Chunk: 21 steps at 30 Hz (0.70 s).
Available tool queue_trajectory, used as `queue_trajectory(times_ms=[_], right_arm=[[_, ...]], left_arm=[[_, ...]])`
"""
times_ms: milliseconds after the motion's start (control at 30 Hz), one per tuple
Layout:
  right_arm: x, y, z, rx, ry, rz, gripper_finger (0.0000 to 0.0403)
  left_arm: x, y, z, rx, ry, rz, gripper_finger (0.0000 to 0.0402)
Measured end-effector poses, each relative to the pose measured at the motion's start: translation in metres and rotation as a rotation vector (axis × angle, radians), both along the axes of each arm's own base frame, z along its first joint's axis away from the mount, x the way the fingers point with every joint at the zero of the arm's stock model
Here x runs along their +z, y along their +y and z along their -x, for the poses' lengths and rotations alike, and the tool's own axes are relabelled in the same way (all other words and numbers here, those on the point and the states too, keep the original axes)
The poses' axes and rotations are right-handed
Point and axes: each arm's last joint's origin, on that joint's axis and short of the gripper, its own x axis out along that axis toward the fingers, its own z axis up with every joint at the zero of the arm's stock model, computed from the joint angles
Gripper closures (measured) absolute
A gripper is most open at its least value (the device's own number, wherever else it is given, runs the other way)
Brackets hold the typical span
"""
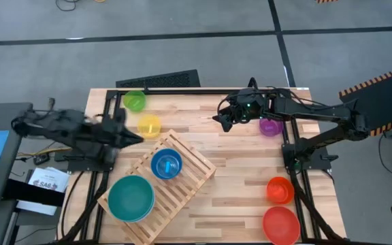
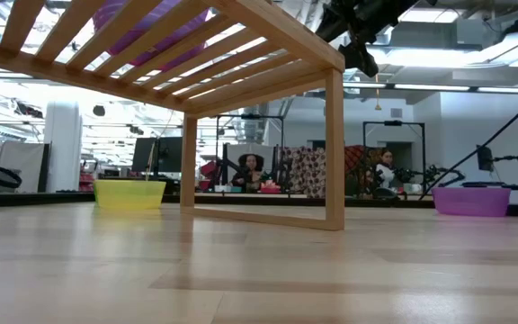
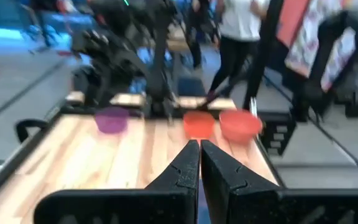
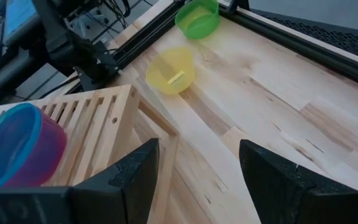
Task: Place and stack bowls onto a shelf
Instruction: Stack the small violet bowl on the shelf on top of the small blue bowl on the shelf
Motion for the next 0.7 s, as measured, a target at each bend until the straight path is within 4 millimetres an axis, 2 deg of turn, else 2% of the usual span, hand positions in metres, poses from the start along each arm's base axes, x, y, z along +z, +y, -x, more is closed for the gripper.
queue_trajectory(times_ms=[100,200,400,700], right_arm=[[-0.001,0.000,0.001,-0.018,0.011,-0.031,0.0155],[-0.009,-0.005,0.014,-0.131,0.099,-0.170,0.0155],[-0.034,-0.006,0.051,-0.414,0.492,-0.306,0.0155],[-0.090,-0.002,0.087,-0.763,0.771,-0.419,0.0155]], left_arm=[[-0.004,0.012,-0.023,-0.051,0.028,-0.023,0.0401],[-0.005,0.030,-0.036,-0.070,0.019,-0.025,0.0401],[-0.009,0.058,-0.051,-0.076,0.023,-0.037,0.0401],[-0.015,0.070,-0.063,-0.084,0.045,-0.026,0.0401]])
